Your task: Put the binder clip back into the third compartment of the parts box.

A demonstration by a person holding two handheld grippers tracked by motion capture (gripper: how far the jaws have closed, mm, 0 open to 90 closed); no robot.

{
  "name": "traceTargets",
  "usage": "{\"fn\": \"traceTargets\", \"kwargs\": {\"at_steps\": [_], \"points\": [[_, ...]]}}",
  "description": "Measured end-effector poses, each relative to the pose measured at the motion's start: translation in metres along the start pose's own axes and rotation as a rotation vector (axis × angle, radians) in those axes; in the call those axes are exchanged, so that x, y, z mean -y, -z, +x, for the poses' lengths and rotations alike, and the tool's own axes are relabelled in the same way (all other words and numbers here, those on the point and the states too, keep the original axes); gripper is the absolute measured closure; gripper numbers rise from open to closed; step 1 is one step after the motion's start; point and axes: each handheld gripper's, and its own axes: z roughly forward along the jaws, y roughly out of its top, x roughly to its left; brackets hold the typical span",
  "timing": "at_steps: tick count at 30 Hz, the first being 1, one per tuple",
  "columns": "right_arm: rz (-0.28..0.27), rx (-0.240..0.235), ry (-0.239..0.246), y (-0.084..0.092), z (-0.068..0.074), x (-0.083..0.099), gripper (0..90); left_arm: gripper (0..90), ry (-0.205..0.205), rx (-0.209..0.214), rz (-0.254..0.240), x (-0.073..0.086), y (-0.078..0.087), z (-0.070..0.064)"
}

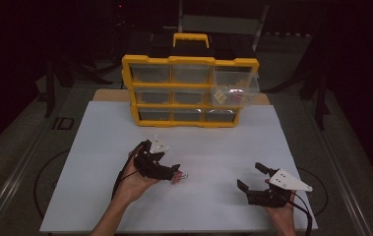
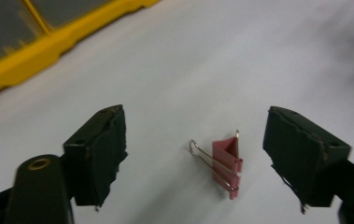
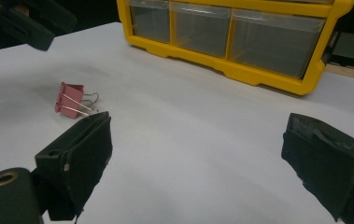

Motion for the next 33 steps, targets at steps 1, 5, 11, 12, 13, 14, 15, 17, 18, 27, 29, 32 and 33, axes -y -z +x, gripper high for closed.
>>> {"fn": "traceTargets", "kwargs": {"at_steps": [1,5,11,12,13,14,15,17,18,27,29,32,33], "points": [[0.002,0.003,0.0,0.0,0.0,0.0,8.3,23.8,0.001,0.005,0.011,0.004,-0.004,-0.003],[0.004,0.002,0.001,0.0,0.0,0.0,8.3,29.1,0.007,0.017,0.025,0.008,-0.01,-0.008],[0.003,0.003,0.001,0.0,0.0,0.0,8.3,39.3,0.011,0.029,0.049,0.014,-0.017,-0.015],[0.003,0.003,0.001,0.0,0.0,0.0,8.3,40.8,0.011,0.029,0.049,0.014,-0.017,-0.015],[0.002,0.003,0.001,0.0,0.0,0.0,8.3,40.8,0.019,0.038,0.058,0.016,-0.021,-0.016],[0.004,0.003,0.003,0.0,0.0,0.0,8.3,45.1,0.019,0.039,0.066,0.017,-0.022,-0.017],[0.004,0.004,0.003,0.0,0.0,0.0,8.3,47.0,0.018,0.039,0.076,0.018,-0.024,-0.018],[0.004,0.003,0.003,0.0,0.0,0.0,8.3,51.6,0.027,0.049,0.087,0.019,-0.027,-0.018],[0.003,0.005,0.002,0.0,0.0,0.0,8.3,53.5,0.032,0.048,0.091,0.02,-0.029,-0.018],[0.003,0.004,0.003,0.0,0.0,0.0,8.3,70.9,0.063,0.069,0.114,0.024,-0.034,-0.017],[0.004,0.005,0.001,0.0,0.0,0.0,8.3,74.5,0.059,0.07,0.116,0.024,-0.035,-0.017],[0.005,0.005,0.001,0.0,0.0,0.0,8.3,77.7,0.068,0.07,0.115,0.023,-0.035,-0.016],[0.005,0.005,0.001,0.0,0.0,0.0,8.3,78.6,0.071,0.07,0.113,0.023,-0.034,-0.016]]}}
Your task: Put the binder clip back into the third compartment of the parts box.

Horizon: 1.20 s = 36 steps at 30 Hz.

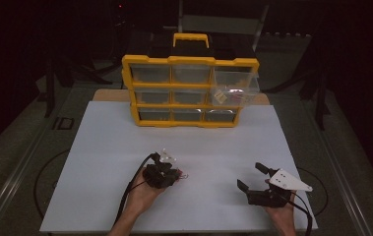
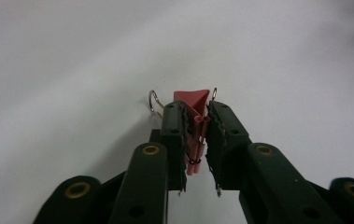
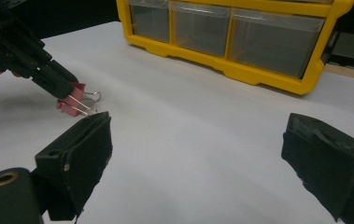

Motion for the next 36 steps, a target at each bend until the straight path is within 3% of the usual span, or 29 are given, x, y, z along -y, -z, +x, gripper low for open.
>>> {"fn": "traceTargets", "kwargs": {"at_steps": [5,11,21,36], "points": [[0.002,-0.003,0.0,0.0,0.0,0.0,8.4,83.1,-0.021,-0.012,0.004,-0.001,0.004,0.001],[0.002,-0.004,0.001,-0.001,0.001,0.0,8.3,84.4,-0.022,0.001,0.001,-0.001,0.005,0.004],[0.001,-0.007,0.002,-0.001,0.001,0.0,8.3,84.5,-0.033,-0.008,-0.037,-0.007,0.017,0.008],[-0.002,-0.008,0.002,-0.001,0.001,0.0,8.3,84.4,-0.058,-0.023,-0.101,-0.029,0.038,0.016]]}}
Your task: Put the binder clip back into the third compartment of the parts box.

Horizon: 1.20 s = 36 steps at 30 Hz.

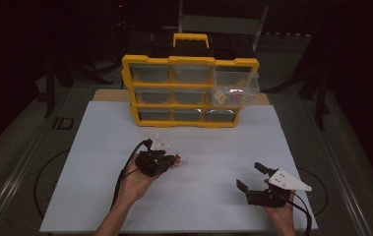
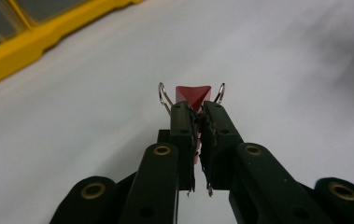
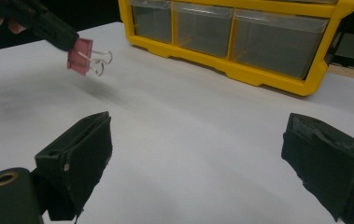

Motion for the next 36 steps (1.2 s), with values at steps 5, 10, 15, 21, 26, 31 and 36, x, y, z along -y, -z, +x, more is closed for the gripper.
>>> {"fn": "traceTargets", "kwargs": {"at_steps": [5,10,15,21,26,31,36], "points": [[-0.001,-0.001,-0.002,0.0,0.0,0.0,8.3,84.4,-0.009,0.0,-0.018,-0.009,0.004,0.004],[-0.003,0.0,0.0,0.0,0.0,0.0,8.3,84.4,-0.015,0.003,-0.036,-0.019,0.009,0.009],[-0.002,-0.001,-0.001,0.0,0.0,0.0,8.3,84.4,-0.029,0.0,-0.061,-0.032,0.017,0.015],[-0.001,0.0,0.0,0.0,0.0,0.0,8.3,84.4,-0.04,0.008,-0.092,-0.048,0.027,0.022],[-0.001,0.001,-0.003,0.0,-0.001,0.0,8.3,84.4,-0.055,0.018,-0.114,-0.063,0.034,0.028],[-0.001,-0.001,-0.001,0.0,-0.001,0.0,8.3,84.4,-0.076,0.025,-0.13,-0.078,0.041,0.032],[-0.003,0.0,-0.001,0.0,-0.002,0.0,8.3,84.4,-0.102,0.037,-0.149,-0.096,0.049,0.036]]}}
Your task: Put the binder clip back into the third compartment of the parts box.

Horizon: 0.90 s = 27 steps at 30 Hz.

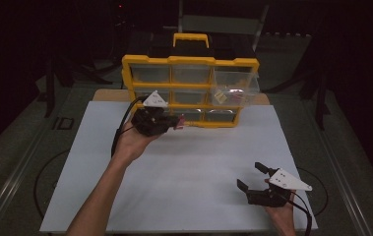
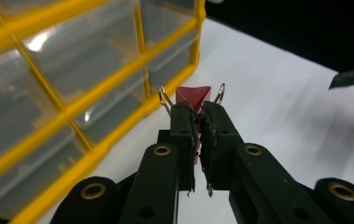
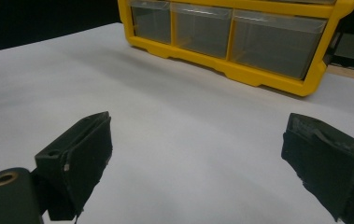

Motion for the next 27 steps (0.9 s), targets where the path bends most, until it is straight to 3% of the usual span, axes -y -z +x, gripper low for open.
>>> {"fn": "traceTargets", "kwargs": {"at_steps": [12,13,14,16,27], "points": [[-0.001,0.002,0.002,0.0,0.0,0.0,8.3,84.4,-0.059,0.021,-0.073,-0.063,0.017,0.011],[-0.001,0.002,0.002,0.0,0.0,0.0,8.3,84.4,-0.059,0.021,-0.073,-0.063,0.017,0.011],[-0.001,0.003,0.003,0.0,0.0,0.0,8.3,84.4,-0.067,0.02,-0.083,-0.076,0.02,0.012],[-0.002,0.004,-0.008,0.001,0.0,0.0,8.3,84.4,-0.077,0.018,-0.09,-0.087,0.022,0.013],[-0.002,0.004,-0.006,0.001,-0.001,0.0,8.3,84.4,-0.092,0.038,-0.128,-0.131,0.019,0.016]]}}
